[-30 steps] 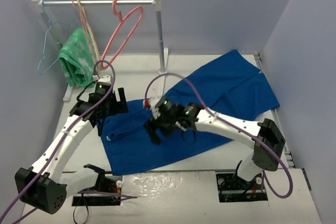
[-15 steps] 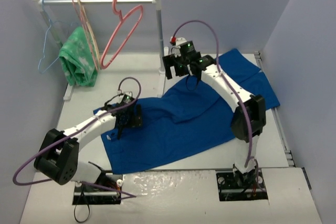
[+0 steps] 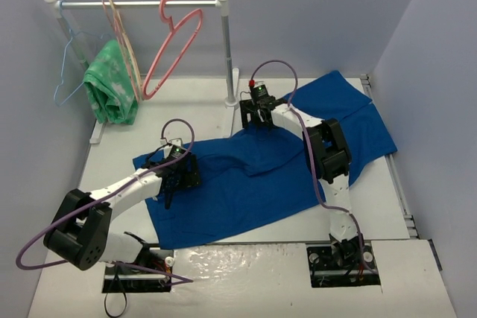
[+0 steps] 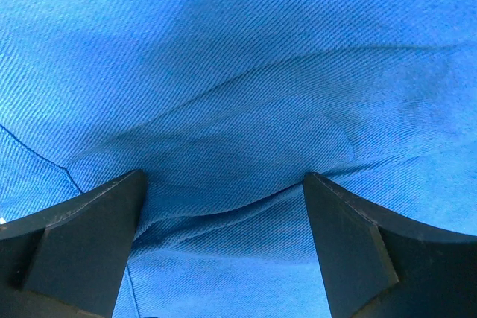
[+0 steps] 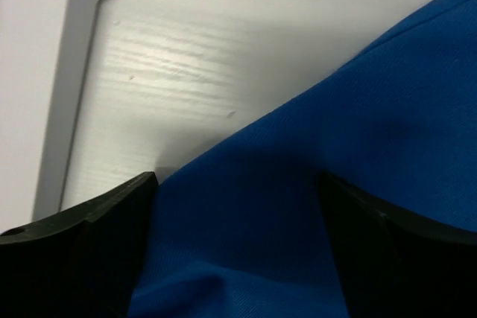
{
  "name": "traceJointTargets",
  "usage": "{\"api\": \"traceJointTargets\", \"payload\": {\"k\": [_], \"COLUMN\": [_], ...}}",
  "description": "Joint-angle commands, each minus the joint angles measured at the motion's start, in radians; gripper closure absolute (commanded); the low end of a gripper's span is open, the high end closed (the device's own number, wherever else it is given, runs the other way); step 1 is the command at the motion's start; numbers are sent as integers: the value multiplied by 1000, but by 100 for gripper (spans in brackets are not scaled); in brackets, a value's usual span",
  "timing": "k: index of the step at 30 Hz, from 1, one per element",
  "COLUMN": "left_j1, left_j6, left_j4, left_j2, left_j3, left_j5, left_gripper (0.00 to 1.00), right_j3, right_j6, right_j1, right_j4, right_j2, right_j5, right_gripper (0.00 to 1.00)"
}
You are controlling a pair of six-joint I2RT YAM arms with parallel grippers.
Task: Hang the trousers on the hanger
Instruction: Flatten out the trousers at the center of the board.
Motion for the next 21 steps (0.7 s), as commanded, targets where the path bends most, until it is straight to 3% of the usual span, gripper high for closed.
{"api": "traceJointTargets", "payload": {"k": [1, 4, 6, 16, 19, 21], "left_j1": [-8, -7, -7, -7, -7, -6], "left_j6": [-91, -91, -89, -93, -98, -100], "left_j4": [-25, -30, -32, -36, -42, -53], "left_j2": [-17, -30, -34, -42, -43, -52], "left_j3": [-57, -68, -69, -67, -61, -50], "left_j5": [129, 123, 121, 95, 80, 57], "left_gripper": [17, 17, 17, 17, 17, 17], "right_j3": [-72, -55, -19, 130, 197, 239], "right_j6": [59, 52, 39, 53, 69, 79], "right_j1": [-70, -87, -92, -121, -130, -138], "right_j4": [95, 102, 101, 163, 179, 178], "right_j2": [-63, -56, -52, -152, -131, -93], "right_j5": [56, 31, 12, -128, -140, -152], "right_gripper": [28, 66, 97, 99, 93, 81]}}
